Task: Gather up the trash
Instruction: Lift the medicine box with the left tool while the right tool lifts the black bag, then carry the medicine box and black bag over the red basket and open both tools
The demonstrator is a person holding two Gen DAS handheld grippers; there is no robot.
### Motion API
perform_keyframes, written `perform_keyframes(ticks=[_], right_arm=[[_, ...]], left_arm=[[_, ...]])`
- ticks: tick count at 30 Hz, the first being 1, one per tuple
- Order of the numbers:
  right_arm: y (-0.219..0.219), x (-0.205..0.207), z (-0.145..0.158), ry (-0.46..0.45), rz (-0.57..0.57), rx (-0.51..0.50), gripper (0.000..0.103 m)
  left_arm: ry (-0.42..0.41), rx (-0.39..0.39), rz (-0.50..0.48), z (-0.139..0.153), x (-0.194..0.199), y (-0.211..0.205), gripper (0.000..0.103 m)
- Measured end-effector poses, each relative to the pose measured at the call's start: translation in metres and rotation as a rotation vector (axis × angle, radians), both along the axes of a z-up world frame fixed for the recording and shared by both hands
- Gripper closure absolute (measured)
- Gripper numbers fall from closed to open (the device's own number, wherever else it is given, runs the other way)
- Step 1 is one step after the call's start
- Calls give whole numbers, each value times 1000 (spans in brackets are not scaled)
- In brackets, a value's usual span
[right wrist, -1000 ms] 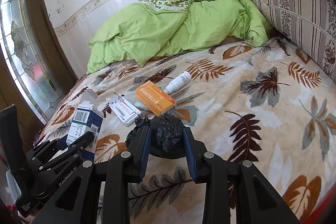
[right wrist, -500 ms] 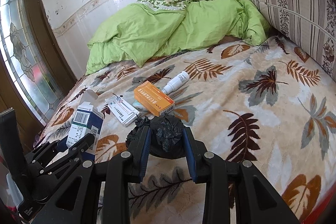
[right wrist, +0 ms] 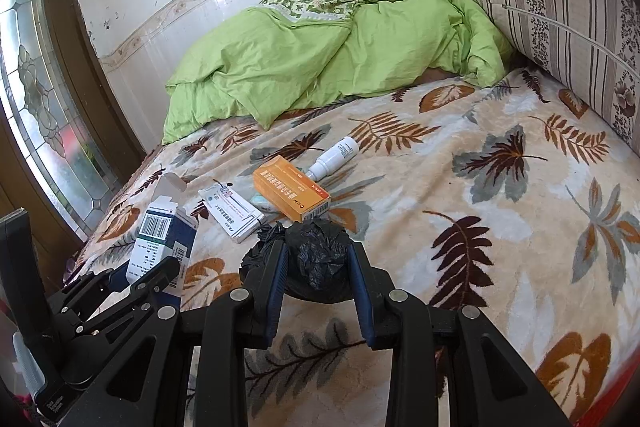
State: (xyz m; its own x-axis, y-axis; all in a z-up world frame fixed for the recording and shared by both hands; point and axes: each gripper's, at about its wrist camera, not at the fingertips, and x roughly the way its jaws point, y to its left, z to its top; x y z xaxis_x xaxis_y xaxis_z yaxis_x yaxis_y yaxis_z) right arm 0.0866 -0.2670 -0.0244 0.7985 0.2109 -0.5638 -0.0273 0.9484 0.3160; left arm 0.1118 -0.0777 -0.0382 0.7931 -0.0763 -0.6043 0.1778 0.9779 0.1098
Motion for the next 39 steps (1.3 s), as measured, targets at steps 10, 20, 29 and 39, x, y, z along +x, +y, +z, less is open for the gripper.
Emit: perform_keyframes(ticks=[10, 20, 29, 39], right_arm=[[-1, 0, 0, 0, -13, -2, 70], [-14, -20, 15, -22, -60, 13, 70], [-88, -100, 42, -43, -168, 73, 70], [-202, -223, 38, 11, -473, 46, 70]], left_arm=[[0, -1, -4, 0, 0, -1, 72], [11, -40, -55, 2, -15, -16, 72], [60, -128, -330, 33, -65, -71, 72], [201, -196, -719, 60, -127, -184, 72]])
